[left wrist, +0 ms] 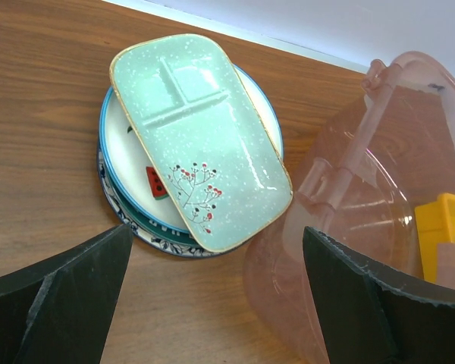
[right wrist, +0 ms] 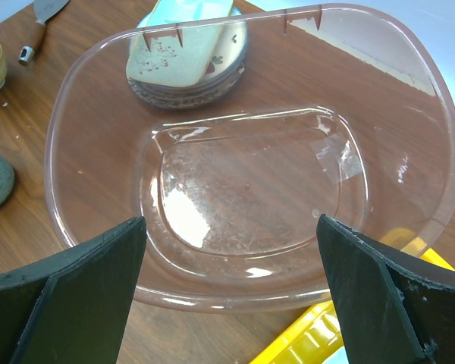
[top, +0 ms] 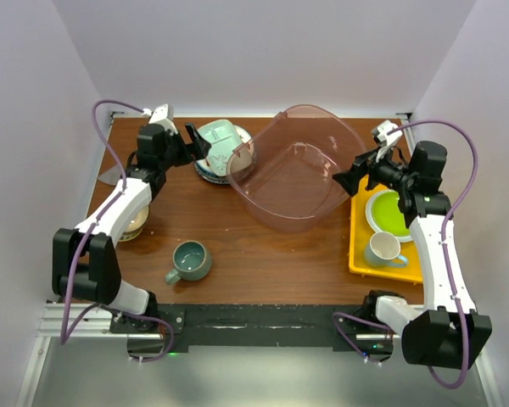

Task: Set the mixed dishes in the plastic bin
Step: Pick up the plate at the center of the board.

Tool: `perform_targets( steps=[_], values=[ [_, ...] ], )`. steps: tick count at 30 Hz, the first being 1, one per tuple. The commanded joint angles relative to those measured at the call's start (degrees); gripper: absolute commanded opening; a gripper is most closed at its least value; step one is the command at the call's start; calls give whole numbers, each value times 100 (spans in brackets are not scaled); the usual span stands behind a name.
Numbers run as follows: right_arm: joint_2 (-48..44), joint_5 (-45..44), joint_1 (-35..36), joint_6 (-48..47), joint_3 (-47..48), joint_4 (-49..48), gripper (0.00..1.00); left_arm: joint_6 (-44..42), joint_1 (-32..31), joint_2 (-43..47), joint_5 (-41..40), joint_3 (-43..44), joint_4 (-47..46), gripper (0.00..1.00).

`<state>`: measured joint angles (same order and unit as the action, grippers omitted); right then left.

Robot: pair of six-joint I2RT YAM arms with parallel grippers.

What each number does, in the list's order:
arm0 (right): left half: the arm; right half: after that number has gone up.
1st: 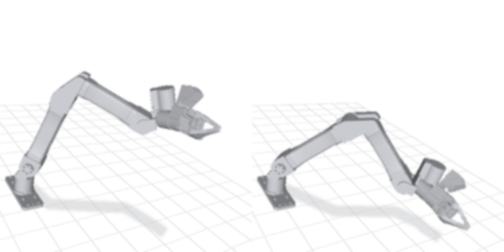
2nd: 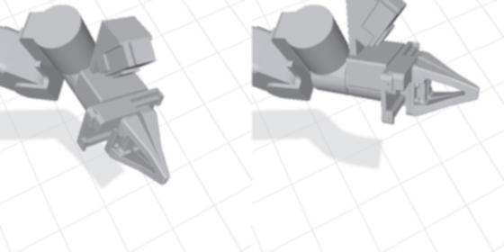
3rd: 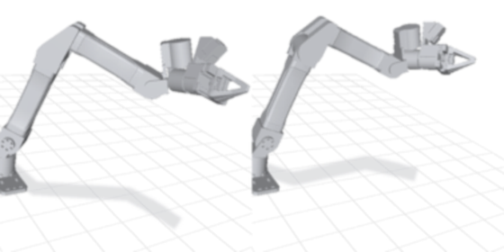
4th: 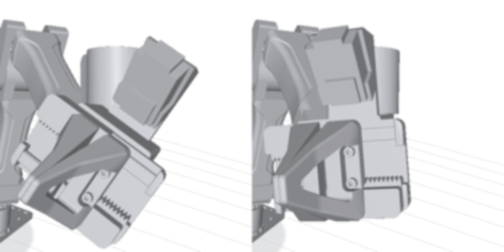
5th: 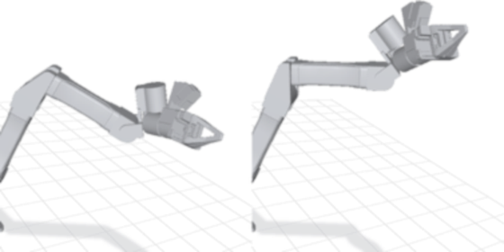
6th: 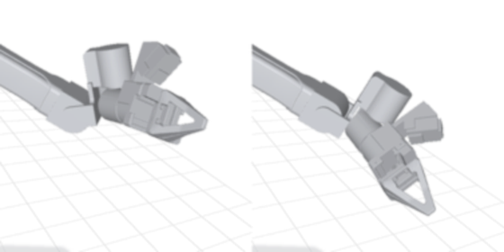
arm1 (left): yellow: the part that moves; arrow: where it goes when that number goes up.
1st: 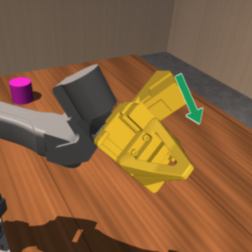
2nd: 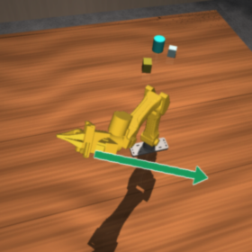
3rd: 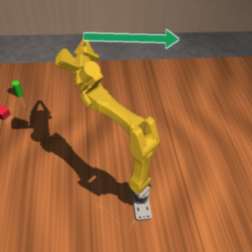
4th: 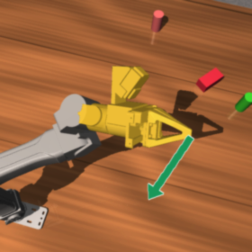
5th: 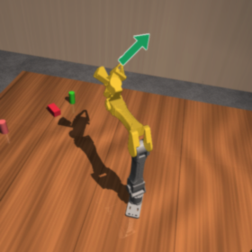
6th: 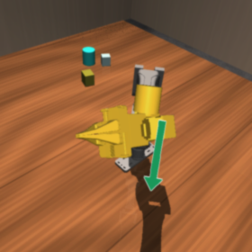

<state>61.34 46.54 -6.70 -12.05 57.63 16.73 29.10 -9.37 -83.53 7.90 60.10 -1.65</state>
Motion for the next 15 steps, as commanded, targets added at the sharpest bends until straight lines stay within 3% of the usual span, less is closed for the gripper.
perform_targets(
  steps=[1, 15],
  values=[
    [-61, 179, 2, -87, -6, -21, 98, -89, 58, -251, 18, 511, -116, 100],
    [1, 223, 2, -157, -32, -3, 98, -177, 93, -779, 273, 740, -362, 100]
  ],
)
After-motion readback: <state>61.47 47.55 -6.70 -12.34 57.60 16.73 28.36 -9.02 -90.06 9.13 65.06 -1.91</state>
